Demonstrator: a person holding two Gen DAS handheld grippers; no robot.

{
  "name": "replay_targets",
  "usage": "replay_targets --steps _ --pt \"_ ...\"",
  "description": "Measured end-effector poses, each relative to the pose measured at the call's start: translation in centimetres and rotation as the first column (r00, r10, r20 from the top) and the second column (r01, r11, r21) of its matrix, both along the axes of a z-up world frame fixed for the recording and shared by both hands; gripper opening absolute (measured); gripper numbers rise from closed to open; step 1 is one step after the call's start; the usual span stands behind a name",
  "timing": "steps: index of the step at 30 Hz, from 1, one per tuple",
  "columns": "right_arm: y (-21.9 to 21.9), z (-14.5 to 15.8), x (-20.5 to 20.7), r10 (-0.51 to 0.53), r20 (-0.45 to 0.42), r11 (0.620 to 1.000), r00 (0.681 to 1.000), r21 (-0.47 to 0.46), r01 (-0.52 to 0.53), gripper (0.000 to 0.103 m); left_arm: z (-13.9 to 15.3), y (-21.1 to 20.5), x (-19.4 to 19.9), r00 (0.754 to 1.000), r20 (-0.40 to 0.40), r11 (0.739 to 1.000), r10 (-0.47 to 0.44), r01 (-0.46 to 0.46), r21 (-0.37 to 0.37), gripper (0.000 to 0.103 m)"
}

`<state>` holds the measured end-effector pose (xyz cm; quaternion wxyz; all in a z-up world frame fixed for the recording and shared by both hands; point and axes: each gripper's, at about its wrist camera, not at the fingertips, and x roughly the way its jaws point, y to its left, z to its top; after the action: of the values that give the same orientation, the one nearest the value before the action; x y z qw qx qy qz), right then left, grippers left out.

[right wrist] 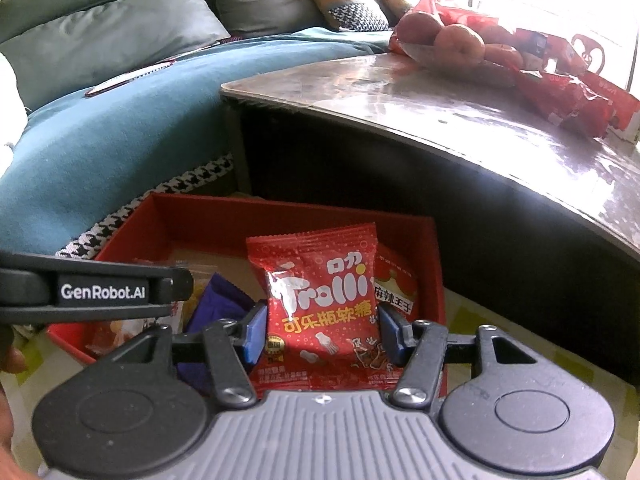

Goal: Organize snacks
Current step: 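Lower both snacks into the red box and open both tools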

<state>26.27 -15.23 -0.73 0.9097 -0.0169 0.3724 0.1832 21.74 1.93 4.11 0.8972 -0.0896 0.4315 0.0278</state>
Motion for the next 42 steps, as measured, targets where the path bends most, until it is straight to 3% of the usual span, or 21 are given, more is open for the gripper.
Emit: replay_targets --steps 24,42 --pt "-1.2 2.9 -2.0 -0.020 0.049 0.999 0.999 0.029 0.018 0.065 2.3 -0.7 -1.8 0.998 0.068 1.000 0.011 -0.011 0.009 0.083" --pt "-2.0 4.2 -5.9 -0.018 0.041 1.000 0.999 0.025 0.017 0.065 3.7 -0.5 -5.4 0.995 0.093 1.000 -0.023 0.023 -0.004 0.084"
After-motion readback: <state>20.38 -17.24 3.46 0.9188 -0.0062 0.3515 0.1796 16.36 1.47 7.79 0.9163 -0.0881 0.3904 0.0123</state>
